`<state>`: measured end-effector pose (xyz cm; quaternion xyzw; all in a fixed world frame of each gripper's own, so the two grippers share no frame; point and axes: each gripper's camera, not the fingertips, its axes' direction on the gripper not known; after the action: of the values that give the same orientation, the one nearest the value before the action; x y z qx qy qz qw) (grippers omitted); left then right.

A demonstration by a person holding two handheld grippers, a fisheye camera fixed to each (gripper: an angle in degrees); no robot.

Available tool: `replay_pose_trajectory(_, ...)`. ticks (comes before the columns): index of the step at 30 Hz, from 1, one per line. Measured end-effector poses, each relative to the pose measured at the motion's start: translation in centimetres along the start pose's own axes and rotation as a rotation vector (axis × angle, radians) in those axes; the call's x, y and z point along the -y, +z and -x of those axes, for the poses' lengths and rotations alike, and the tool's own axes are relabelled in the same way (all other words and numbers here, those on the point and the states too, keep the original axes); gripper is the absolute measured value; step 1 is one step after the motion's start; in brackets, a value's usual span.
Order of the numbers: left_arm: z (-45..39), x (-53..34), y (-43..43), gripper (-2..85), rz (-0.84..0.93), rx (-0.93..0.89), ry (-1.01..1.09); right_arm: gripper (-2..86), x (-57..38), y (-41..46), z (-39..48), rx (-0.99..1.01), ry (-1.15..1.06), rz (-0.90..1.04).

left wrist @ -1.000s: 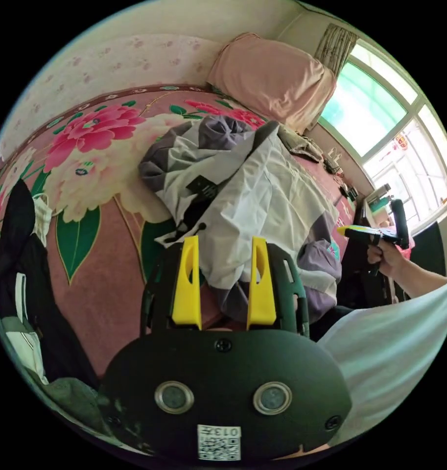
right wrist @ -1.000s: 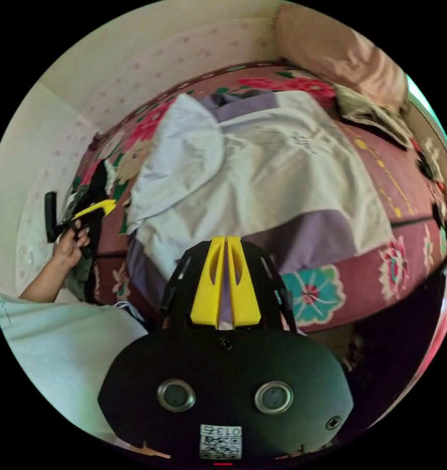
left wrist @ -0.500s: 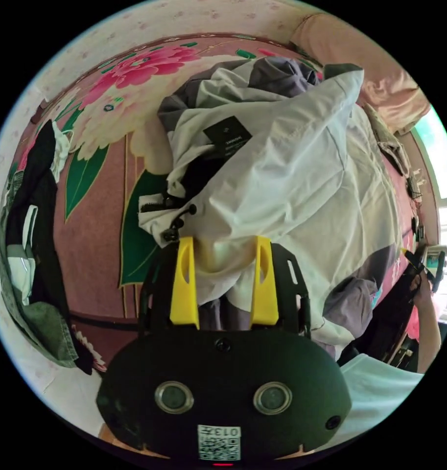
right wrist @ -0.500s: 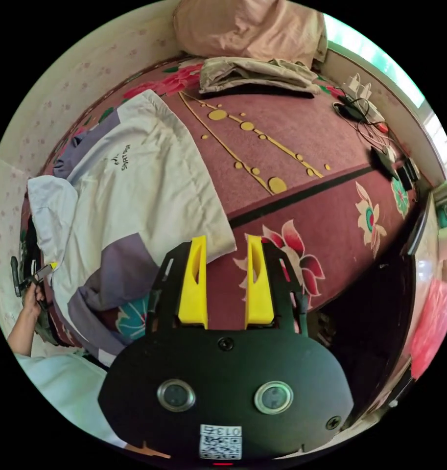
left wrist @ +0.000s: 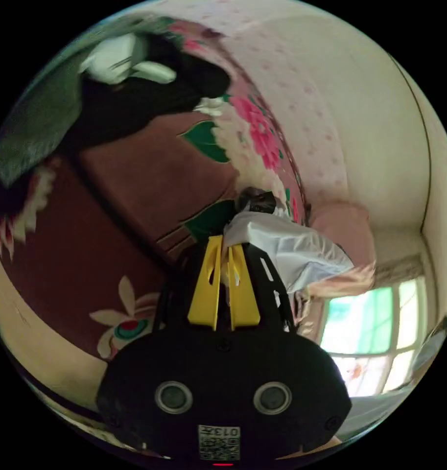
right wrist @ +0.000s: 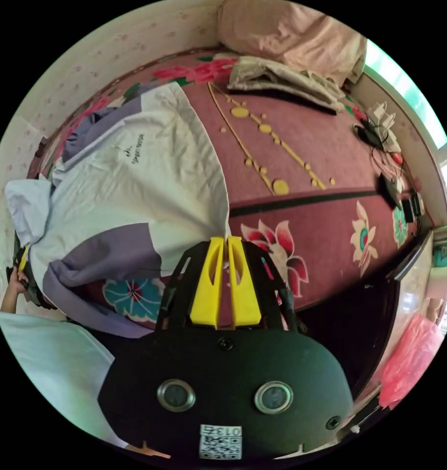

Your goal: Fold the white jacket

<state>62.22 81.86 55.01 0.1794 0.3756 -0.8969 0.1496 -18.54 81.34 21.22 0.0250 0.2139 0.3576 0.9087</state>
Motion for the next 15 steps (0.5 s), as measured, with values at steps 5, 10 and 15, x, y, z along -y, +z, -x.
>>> replay_pose_trajectory(5,13.3,-4.2,-4.3,4.9,-0.114,-0.203,-0.41,6.9,-5.7,6.6,-1.3,-0.006,0.083,0.185)
replay_pose_trajectory(10,11.0,-0.3,-14.9,6.7,-0.336,0.008,-0.197,9.0,-6.0,2.8,-3.2,-0.065,0.194,0.042)
replay_pose_trajectory(15,-4.8,11.3,-8.6,9.5,-0.102,-0.074,0.351,10.0,2.9,1.7,4.4,0.077,0.001,-0.15)
